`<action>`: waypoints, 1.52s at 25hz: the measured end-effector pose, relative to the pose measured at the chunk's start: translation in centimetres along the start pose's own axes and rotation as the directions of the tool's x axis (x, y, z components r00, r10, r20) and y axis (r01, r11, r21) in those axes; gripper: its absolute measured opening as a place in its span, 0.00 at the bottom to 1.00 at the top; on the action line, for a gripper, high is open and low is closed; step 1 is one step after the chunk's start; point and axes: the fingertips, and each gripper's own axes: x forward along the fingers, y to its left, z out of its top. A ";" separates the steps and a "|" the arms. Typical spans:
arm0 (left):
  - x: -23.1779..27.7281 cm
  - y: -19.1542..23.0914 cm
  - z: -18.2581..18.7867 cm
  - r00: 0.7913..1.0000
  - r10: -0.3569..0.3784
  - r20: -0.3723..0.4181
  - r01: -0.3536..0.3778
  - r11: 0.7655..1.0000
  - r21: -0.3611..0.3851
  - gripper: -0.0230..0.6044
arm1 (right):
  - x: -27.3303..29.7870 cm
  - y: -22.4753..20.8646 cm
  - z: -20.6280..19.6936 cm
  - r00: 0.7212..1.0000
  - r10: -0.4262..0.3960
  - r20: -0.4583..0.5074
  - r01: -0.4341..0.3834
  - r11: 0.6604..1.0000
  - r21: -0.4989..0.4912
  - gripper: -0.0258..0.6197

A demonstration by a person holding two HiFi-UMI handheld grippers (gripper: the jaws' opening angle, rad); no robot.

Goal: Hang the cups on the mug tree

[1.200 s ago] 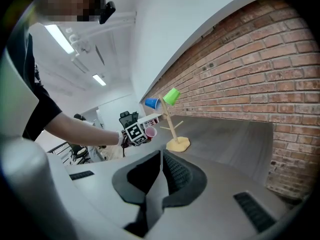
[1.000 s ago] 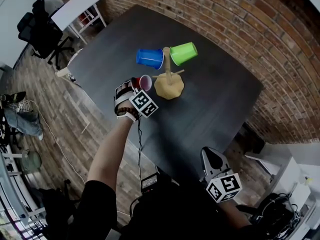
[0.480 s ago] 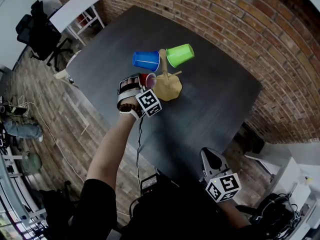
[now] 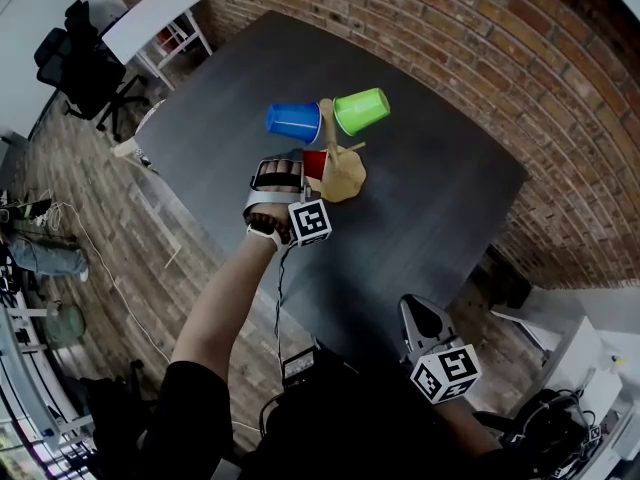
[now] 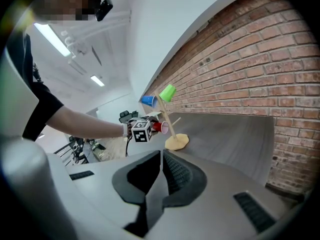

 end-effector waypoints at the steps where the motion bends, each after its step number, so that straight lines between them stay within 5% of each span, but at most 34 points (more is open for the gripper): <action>1: 0.0 -0.2 -0.1 1.000 0.009 -0.008 -0.008 0.999 0.044 0.43 | 0.0 0.0 -0.1 1.000 0.000 -0.002 0.000 1.000 0.002 0.10; 6: 0.1 0.2 -0.7 0.995 0.084 -0.058 -0.069 0.973 0.220 0.43 | -0.3 -0.2 -0.4 1.000 -0.003 -0.006 0.003 1.000 0.008 0.10; 11: 0.5 -1.1 -0.6 0.998 0.051 -0.047 -0.041 0.982 0.185 0.43 | -0.5 0.0 -0.4 1.000 -0.002 -0.002 0.002 1.000 0.010 0.10; 19: -0.5 0.1 -1.1 0.994 0.099 -0.051 -0.089 0.979 0.183 0.43 | -0.5 0.1 -0.4 1.000 0.003 0.005 -0.003 1.000 0.017 0.10; 22: -1.4 0.3 -1.2 0.995 0.094 -0.039 -0.090 0.991 0.096 0.43 | -0.4 0.1 -0.4 1.000 0.008 0.007 -0.008 1.000 0.017 0.10; 24: -2.4 0.6 -1.2 0.997 0.072 -0.006 -0.072 0.996 -0.047 0.43 | -0.3 0.3 -0.3 1.000 0.014 0.006 -0.014 1.000 0.018 0.10; 26: -3.6 0.6 -1.6 0.999 0.032 0.031 -0.025 0.976 -0.214 0.43 | -0.1 0.5 -0.2 1.000 0.021 0.006 -0.021 1.000 0.017 0.10; 29: -6.3 1.4 -2.9 0.996 0.045 0.074 -0.014 0.928 -0.372 0.43 | 0.0 0.9 0.0 0.999 0.032 0.005 -0.032 0.999 0.009 0.10; 31: -8.6 1.3 -3.0 0.988 0.040 0.150 0.038 0.873 -0.486 0.43 | 0.2 1.2 0.1 0.999 0.039 0.006 -0.039 0.999 0.007 0.10; 32: -9.9 0.7 -2.8 0.978 0.014 0.209 0.108 0.822 -0.559 0.43 | 0.3 1.4 0.1 0.999 0.042 0.006 -0.042 0.999 0.006 0.10; 33: -11.4 -0.3 -2.4 0.960 -0.022 0.278 0.200 0.747 -0.634 0.43 | 0.4 1.5 0.1 0.999 0.047 0.006 -0.047 0.999 0.006 0.10; 36: -16.2 -3.5 -1.4 0.874 -0.092 0.478 0.470 0.411 -0.781 0.43 | 0.8 1.9 0.1 0.998 0.066 0.004 -0.066 0.998 0.000 0.10; 38: -19.0 -4.7 -1.8 0.831 -0.082 0.550 0.554 0.207 -0.806 0.43 | 1.3 2.3 0.4 0.997 0.082 0.006 -0.082 0.997 -0.012 0.10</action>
